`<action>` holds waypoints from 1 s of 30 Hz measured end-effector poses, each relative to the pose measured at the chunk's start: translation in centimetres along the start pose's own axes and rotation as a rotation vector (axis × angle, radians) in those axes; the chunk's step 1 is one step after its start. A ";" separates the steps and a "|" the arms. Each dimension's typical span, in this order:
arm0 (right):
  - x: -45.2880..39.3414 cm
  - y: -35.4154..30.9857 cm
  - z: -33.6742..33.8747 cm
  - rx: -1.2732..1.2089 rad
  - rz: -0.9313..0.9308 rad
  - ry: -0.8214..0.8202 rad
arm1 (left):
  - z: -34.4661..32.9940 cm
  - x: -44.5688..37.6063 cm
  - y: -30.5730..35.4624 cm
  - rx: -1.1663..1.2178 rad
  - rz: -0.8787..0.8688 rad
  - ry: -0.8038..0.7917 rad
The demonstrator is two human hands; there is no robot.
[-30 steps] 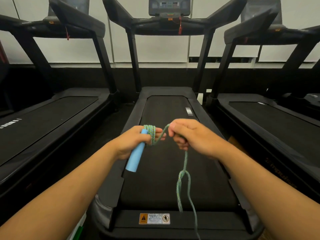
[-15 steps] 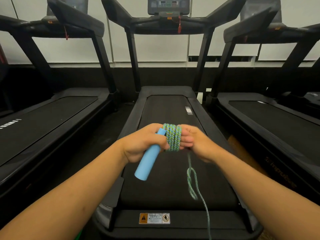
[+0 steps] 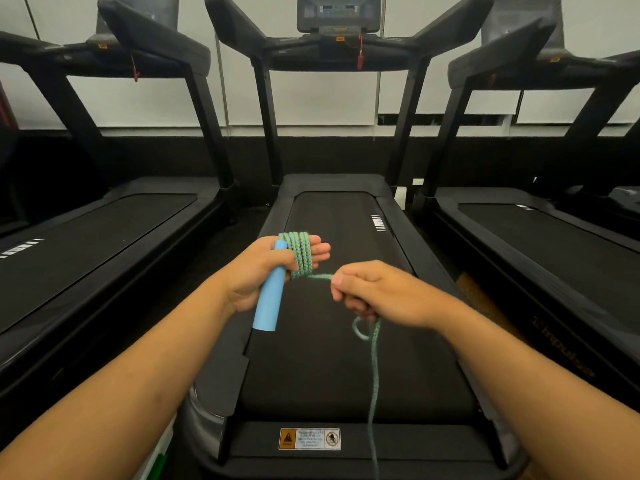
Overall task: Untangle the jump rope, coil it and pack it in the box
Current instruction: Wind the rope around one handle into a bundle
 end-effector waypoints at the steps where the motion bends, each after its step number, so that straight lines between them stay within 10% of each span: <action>1: 0.1 -0.4 0.7 -0.023 0.007 0.019 | 0.0 0.0 -0.2 -0.044 0.009 0.008; 15: -0.8 3.4 6.1 -0.195 -0.011 0.367 | -6.6 1.8 -2.4 -0.348 0.156 -0.295; 25: -1.8 5.9 -2.1 -0.585 -0.099 0.170 | -4.8 1.1 1.0 0.159 -0.006 -0.172; 30: -1.2 4.7 -4.6 -0.373 -0.108 -0.021 | -1.2 -0.1 0.8 0.261 -0.004 -0.022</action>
Point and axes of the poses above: each hand's wrist, its own x-axis away from the middle knuckle, its own z-axis out of the back of the hand, y = z × x, the point moved 9 cm from there along -x, towards the middle knuckle, and after that the axes turned 5 degrees about z, right-handed, at the moved point
